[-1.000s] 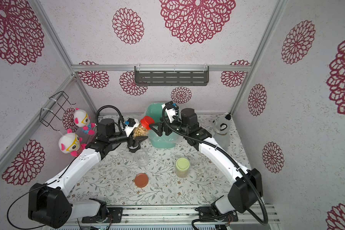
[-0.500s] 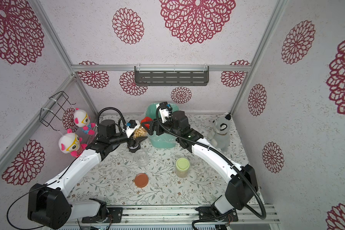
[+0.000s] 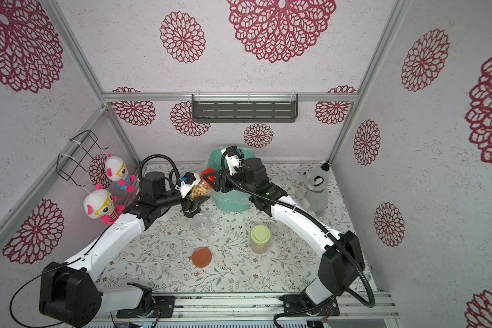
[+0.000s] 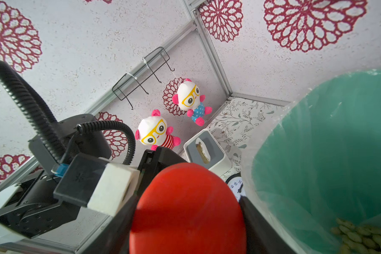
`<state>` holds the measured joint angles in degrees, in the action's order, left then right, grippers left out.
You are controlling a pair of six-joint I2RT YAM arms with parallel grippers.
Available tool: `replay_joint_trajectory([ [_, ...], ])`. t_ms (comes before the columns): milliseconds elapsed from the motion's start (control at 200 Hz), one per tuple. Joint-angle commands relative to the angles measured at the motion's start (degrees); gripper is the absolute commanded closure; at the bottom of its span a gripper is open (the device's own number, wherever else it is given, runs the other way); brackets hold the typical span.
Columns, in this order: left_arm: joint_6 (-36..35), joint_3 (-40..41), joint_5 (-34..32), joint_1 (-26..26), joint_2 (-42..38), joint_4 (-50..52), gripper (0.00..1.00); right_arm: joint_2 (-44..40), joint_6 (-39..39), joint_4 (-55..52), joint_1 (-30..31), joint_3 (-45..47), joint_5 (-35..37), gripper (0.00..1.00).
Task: Empty moldy peanuts from jars
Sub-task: Unscrew the lid from the jar.
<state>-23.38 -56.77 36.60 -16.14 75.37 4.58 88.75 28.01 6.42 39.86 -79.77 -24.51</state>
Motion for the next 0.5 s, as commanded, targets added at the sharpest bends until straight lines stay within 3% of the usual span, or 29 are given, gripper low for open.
replay_joint_trajectory([
  [0, -0.75, 0.00, 1.09, -0.12, -1.83, -1.68, 1.00, -0.64, -3.25, 2.01, -0.54, -1.33, -2.41, 0.49],
  [175, -0.71, -0.61, 3.30, -0.03, -1.89, -0.46, 1.00, -1.39, -7.27, 1.75, -1.88, -0.10, -7.39, 0.68],
  [355, -0.19, -1.40, 7.34, 0.75, -1.80, 0.72, 1.00, -2.54, -17.42, -1.07, -2.85, 0.97, -13.33, 0.93],
  [495, -0.26, -3.05, 11.99, 1.42, -1.24, 3.80, 1.00, -4.33, -30.33, -5.19, -3.70, 2.51, -17.14, 0.99],
])
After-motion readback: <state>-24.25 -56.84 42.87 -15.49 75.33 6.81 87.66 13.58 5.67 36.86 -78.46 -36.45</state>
